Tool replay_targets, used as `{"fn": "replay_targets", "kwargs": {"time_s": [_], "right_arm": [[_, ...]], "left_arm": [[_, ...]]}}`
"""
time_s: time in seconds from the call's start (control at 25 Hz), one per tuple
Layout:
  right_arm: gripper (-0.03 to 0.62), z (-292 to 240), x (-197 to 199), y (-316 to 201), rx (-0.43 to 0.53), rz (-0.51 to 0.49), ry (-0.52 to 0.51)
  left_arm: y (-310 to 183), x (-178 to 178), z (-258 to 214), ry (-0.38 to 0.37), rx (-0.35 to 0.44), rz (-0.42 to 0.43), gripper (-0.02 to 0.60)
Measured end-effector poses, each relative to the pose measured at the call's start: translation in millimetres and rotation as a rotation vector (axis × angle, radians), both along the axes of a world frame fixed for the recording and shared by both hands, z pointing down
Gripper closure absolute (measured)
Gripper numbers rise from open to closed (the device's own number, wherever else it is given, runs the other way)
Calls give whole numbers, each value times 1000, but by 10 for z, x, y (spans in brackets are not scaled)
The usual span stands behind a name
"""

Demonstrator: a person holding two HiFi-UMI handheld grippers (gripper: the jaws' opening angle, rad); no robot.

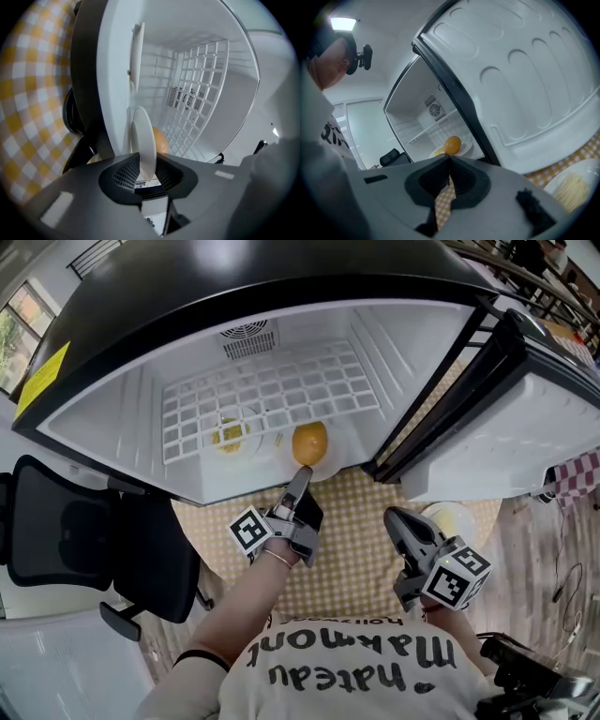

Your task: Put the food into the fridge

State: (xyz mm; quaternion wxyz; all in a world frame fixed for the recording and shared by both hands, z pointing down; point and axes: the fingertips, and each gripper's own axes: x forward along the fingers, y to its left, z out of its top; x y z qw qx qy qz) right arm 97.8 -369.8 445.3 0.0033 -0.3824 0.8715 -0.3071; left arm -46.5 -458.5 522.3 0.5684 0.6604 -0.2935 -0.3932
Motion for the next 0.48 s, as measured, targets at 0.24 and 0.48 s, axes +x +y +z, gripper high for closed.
{"fn": "replay_targets", "kwargs": {"time_s": [0.24, 0.48], "right_arm": [[579, -13, 30, -17, -7, 2, -23], [579, -68, 48, -70, -7, -8, -38]], "left_arm": [[-70, 37, 19, 52, -94, -59, 497], [-86, 97, 140, -2, -234, -69, 494]]}}
